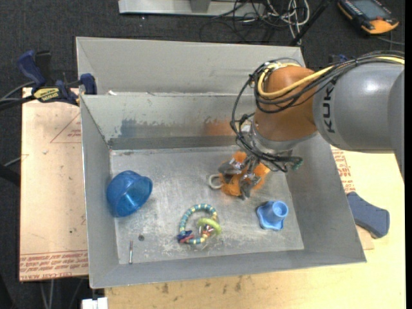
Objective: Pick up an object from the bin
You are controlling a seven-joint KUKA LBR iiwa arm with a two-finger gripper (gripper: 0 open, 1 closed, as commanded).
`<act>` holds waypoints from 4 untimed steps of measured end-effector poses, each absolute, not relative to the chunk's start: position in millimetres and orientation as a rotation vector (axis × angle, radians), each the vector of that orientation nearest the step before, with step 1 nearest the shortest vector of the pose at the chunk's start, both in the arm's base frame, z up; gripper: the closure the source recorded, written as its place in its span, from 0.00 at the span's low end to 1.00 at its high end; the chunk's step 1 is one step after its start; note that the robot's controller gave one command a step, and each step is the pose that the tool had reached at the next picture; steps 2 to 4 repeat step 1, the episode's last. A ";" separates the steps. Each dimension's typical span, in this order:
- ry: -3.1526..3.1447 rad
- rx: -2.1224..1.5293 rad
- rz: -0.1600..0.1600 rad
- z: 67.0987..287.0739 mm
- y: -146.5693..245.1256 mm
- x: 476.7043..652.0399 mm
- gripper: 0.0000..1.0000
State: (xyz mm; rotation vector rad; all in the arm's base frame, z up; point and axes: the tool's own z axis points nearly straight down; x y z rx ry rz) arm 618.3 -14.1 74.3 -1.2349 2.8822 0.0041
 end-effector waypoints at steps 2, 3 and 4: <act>2.845 -1.324 0.001 217.7 7.5 610.1 1.00; 2.845 -1.324 0.001 217.7 7.5 610.1 1.00; 2.845 -1.324 0.001 217.7 7.5 610.1 1.00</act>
Offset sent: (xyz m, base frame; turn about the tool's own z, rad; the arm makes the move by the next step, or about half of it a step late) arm 0.0000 0.0000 0.0000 0.0000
